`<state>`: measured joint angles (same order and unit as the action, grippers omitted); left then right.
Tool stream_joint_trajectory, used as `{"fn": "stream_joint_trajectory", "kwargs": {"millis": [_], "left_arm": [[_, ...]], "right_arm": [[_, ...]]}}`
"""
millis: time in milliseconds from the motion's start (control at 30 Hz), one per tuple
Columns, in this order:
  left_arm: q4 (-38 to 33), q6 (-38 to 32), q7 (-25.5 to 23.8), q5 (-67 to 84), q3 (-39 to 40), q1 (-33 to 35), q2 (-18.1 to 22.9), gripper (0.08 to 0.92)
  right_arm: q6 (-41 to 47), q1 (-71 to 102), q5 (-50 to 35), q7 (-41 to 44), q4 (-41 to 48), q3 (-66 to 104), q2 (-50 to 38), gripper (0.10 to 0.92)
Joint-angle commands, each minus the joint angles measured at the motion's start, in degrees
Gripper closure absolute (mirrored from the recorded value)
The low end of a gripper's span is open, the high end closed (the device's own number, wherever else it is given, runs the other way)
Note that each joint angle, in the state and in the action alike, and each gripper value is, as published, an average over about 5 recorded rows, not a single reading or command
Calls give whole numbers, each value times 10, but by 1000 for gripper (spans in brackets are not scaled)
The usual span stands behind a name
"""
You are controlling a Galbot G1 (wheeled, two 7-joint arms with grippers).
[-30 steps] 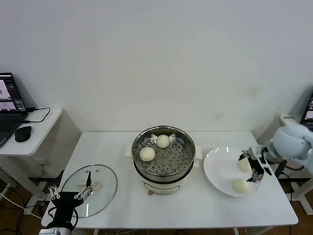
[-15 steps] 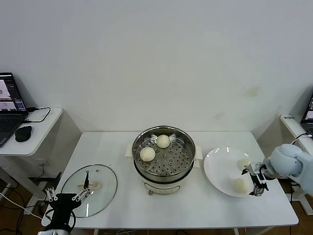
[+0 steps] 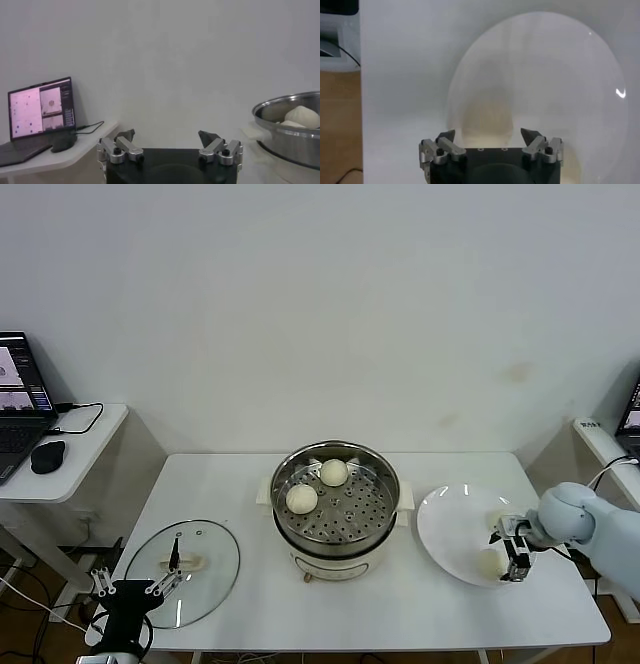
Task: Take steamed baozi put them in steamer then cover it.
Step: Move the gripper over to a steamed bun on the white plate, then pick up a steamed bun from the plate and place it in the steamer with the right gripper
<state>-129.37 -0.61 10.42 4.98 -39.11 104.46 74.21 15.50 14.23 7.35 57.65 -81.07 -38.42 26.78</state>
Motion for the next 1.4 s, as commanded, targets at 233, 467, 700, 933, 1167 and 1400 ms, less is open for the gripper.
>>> {"fn": "stream_joint_trajectory", "kwargs": {"millis": [233, 467, 700, 933, 1167, 1400], "left_arm": [[1, 0, 0, 0, 0, 0, 1, 177], [-1, 0, 1, 0, -1, 1, 0, 177], [-1, -1, 1, 1, 3, -4, -1, 177], [-5, 0, 1, 0, 6, -5, -3, 177], [-10, -1, 1, 2, 0, -1, -3, 177], [-8, -2, 2, 0, -7, 1, 4, 177]], "right_arm": [[6, 17, 8, 7, 35, 18, 26, 413], [7, -29, -17, 12, 12, 13, 4, 439], [11, -165, -71, 28, -19, -44, -23, 433], [16, -338, -147, 35, -34, -102, 1, 431], [7, -495, -203, 24, -61, -209, 85, 430], [-50, -512, -224, 5, -88, -272, 184, 423]]}}
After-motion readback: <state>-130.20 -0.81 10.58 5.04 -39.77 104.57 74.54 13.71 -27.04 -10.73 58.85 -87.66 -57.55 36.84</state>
